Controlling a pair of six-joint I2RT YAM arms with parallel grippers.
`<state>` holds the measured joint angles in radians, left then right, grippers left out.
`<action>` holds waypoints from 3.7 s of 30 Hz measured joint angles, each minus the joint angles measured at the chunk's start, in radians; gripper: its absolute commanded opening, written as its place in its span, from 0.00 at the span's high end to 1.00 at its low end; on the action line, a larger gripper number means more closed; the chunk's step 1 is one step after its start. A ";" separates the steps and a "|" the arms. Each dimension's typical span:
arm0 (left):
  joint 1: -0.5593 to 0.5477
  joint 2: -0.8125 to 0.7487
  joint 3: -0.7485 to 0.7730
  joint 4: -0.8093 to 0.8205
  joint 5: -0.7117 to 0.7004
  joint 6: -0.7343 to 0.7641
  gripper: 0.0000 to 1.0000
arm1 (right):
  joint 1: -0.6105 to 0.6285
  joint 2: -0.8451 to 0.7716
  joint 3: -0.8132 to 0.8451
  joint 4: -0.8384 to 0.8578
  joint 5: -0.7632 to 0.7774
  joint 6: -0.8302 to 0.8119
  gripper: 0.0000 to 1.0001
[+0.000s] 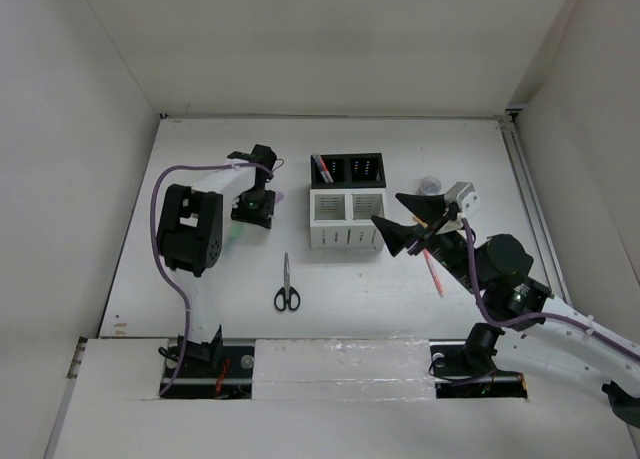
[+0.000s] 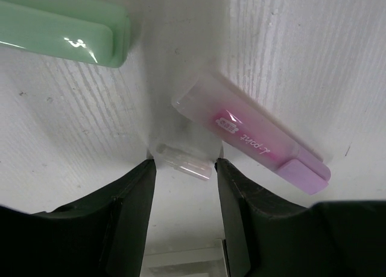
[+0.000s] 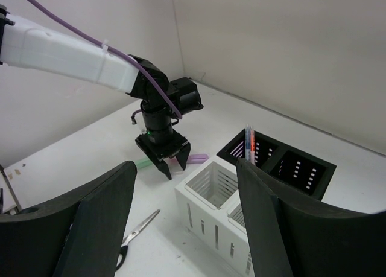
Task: Sort the stationery into containers
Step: Pick up the pen from the center of the board.
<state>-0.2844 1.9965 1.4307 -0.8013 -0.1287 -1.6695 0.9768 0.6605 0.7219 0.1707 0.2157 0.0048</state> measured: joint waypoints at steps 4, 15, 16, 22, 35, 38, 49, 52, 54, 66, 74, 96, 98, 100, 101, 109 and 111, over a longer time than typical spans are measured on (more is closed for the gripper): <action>0.000 -0.006 -0.011 0.001 -0.002 -0.001 0.59 | 0.000 -0.005 -0.002 0.000 0.000 0.000 0.27; 0.000 -0.010 -0.018 -0.001 -0.002 -0.003 0.69 | 0.000 -0.013 -0.004 0.001 -0.003 0.000 0.27; 0.000 -0.010 -0.018 -0.004 -0.002 -0.001 0.71 | 0.000 -0.015 -0.005 0.001 -0.003 0.000 0.27; 0.000 -0.015 -0.028 -0.007 -0.001 0.001 0.76 | 0.000 -0.019 -0.018 -0.002 -0.003 0.000 0.28; 0.000 -0.025 -0.043 0.019 -0.006 0.032 1.00 | 0.000 -0.027 -0.019 -0.005 0.003 0.000 0.28; -0.003 -0.025 -0.033 0.015 -0.040 0.066 1.00 | 0.000 -0.034 -0.019 -0.005 0.016 0.000 0.28; -0.034 -0.329 -0.127 0.139 -0.215 0.409 1.00 | 0.000 0.008 0.002 -0.073 0.115 0.023 0.28; -0.037 -0.535 -0.170 0.195 -0.191 0.541 1.00 | 0.000 0.031 0.047 -0.184 0.194 0.116 0.28; -0.037 -0.655 -0.182 0.222 -0.160 0.635 1.00 | 0.000 0.038 0.088 -0.293 0.249 0.190 0.28; -0.041 -1.006 -0.198 0.155 -0.167 1.040 1.00 | -0.299 0.210 0.225 -0.875 0.284 0.545 0.24; -0.041 -1.113 -0.355 0.227 -0.079 1.128 1.00 | -0.676 0.358 0.145 -0.889 0.025 0.434 0.24; -0.018 -1.176 -0.404 0.297 0.065 1.167 1.00 | -0.752 0.626 0.035 -0.820 -0.189 0.422 0.31; -0.011 -1.170 -0.404 0.299 0.077 1.170 1.00 | -0.747 0.635 0.003 -0.815 -0.190 0.442 0.31; -0.008 -1.164 -0.404 0.300 0.089 1.173 1.00 | -0.739 0.636 -0.010 -0.817 -0.190 0.464 0.31; -0.008 -1.162 -0.404 0.301 0.095 1.174 1.00 | -0.736 0.636 -0.010 -0.815 -0.190 0.471 0.31; -0.008 -1.159 -0.404 0.304 0.114 1.176 1.00 | -0.708 0.728 0.002 -0.811 -0.185 0.490 0.34; -0.008 -1.158 -0.402 0.304 0.113 1.176 1.00 | -0.693 0.743 0.013 -0.821 -0.167 0.491 0.35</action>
<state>-0.2928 0.8387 1.0286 -0.4973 -0.0158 -0.4938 0.2840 1.4033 0.7353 -0.6506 0.0483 0.4953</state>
